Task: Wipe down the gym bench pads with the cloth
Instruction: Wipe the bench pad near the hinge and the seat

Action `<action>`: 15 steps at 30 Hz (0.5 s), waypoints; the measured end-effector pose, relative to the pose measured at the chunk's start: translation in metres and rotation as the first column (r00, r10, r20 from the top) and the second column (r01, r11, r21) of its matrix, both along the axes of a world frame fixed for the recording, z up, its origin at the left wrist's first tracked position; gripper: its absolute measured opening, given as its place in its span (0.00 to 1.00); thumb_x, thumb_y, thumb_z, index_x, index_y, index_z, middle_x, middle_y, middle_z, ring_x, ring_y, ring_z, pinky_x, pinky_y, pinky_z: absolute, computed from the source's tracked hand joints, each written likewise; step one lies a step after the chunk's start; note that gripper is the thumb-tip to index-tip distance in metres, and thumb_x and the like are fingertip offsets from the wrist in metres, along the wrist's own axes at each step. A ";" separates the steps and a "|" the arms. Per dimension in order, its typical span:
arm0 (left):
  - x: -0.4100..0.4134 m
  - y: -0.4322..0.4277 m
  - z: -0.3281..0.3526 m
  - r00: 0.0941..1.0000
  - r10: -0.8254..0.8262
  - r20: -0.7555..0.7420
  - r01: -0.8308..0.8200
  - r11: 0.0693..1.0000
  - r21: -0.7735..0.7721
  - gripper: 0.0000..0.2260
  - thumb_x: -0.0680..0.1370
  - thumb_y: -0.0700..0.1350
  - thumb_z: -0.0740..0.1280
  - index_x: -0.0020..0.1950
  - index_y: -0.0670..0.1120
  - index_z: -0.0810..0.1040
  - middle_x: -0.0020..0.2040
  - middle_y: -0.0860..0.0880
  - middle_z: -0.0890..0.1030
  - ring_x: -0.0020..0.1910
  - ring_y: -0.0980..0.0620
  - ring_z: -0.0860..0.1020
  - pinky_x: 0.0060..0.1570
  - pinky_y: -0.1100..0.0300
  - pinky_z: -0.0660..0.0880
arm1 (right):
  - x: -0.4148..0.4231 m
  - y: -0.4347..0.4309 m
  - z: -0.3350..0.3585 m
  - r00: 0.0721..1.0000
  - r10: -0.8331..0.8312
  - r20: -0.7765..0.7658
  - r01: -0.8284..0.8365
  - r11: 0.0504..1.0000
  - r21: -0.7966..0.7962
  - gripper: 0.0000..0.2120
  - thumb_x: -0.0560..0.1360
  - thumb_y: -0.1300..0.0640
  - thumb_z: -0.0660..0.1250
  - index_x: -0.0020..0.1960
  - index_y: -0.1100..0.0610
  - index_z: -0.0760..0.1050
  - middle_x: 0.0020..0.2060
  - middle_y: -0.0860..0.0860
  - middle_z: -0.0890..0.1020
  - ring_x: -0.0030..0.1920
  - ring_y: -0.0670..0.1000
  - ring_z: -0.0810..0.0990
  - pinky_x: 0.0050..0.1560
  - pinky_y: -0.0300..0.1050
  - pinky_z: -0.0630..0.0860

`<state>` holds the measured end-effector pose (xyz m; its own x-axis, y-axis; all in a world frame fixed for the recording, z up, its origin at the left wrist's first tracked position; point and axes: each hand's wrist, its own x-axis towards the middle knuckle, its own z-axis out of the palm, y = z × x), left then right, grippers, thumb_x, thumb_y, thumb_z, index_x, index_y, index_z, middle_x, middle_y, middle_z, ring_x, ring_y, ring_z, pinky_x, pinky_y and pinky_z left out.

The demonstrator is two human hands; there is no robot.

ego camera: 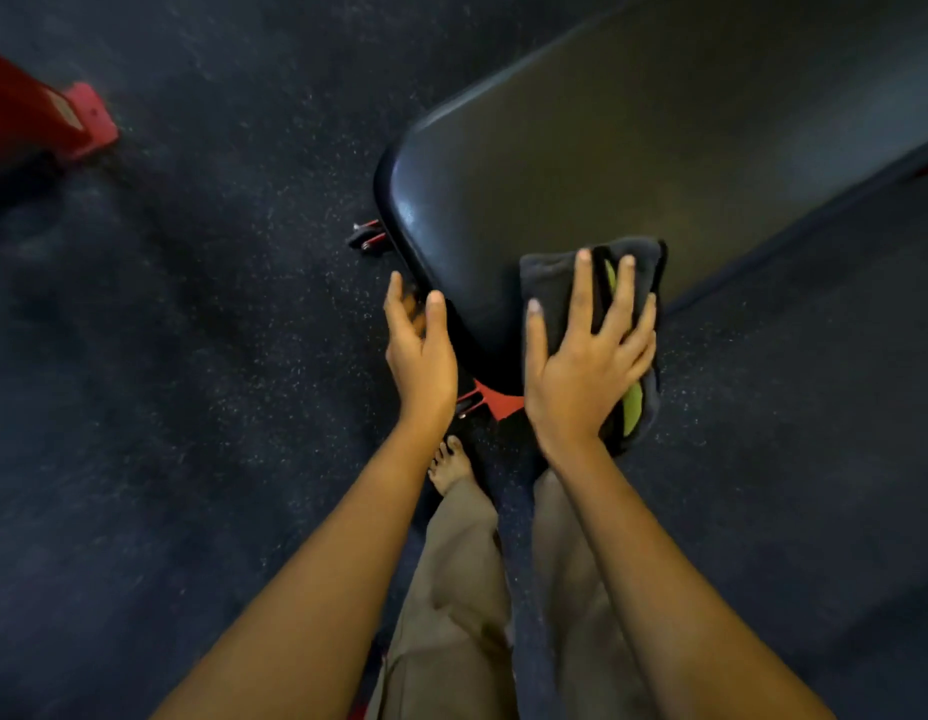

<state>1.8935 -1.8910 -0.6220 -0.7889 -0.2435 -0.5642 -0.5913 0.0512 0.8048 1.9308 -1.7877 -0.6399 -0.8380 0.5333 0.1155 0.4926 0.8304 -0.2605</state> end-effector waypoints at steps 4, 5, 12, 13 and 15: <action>-0.017 -0.015 0.004 0.966 0.185 0.179 -0.222 0.950 0.218 0.16 0.82 0.48 0.56 0.67 0.44 0.73 0.57 0.49 0.78 0.57 0.52 0.77 0.59 0.55 0.74 | 0.031 -0.006 -0.001 0.942 0.331 0.051 -0.335 0.936 0.106 0.25 0.80 0.40 0.54 0.75 0.48 0.62 0.74 0.57 0.65 0.70 0.66 0.64 0.65 0.65 0.63; -0.020 -0.019 0.004 0.957 0.199 0.209 -0.252 0.930 0.266 0.16 0.83 0.49 0.55 0.65 0.43 0.74 0.55 0.48 0.79 0.55 0.52 0.77 0.56 0.56 0.75 | 0.043 -0.002 -0.004 0.867 0.492 0.076 -0.498 0.854 0.150 0.25 0.80 0.41 0.56 0.75 0.47 0.62 0.73 0.56 0.65 0.70 0.66 0.64 0.65 0.64 0.63; -0.027 -0.032 0.003 0.939 0.234 0.252 -0.309 0.897 0.316 0.20 0.83 0.52 0.51 0.60 0.41 0.77 0.50 0.47 0.81 0.49 0.53 0.78 0.48 0.64 0.75 | -0.027 -0.011 0.008 0.548 0.798 0.249 -0.830 0.484 0.277 0.31 0.71 0.42 0.69 0.72 0.47 0.68 0.73 0.55 0.67 0.67 0.67 0.67 0.60 0.68 0.66; -0.029 -0.036 0.001 0.929 0.287 0.232 -0.350 0.885 0.306 0.20 0.83 0.51 0.51 0.60 0.41 0.77 0.49 0.46 0.81 0.50 0.52 0.78 0.49 0.63 0.75 | -0.053 -0.023 0.011 0.549 0.798 0.250 -0.831 0.490 0.262 0.31 0.70 0.42 0.70 0.71 0.48 0.69 0.73 0.55 0.67 0.67 0.68 0.68 0.60 0.69 0.67; -0.031 -0.043 -0.004 0.912 0.351 0.213 -0.401 0.872 0.280 0.19 0.83 0.51 0.51 0.64 0.43 0.74 0.55 0.46 0.80 0.56 0.50 0.77 0.55 0.59 0.73 | -0.101 -0.045 0.014 0.545 0.780 0.307 -0.838 0.502 0.213 0.31 0.70 0.42 0.70 0.70 0.49 0.70 0.74 0.55 0.65 0.69 0.68 0.66 0.61 0.70 0.66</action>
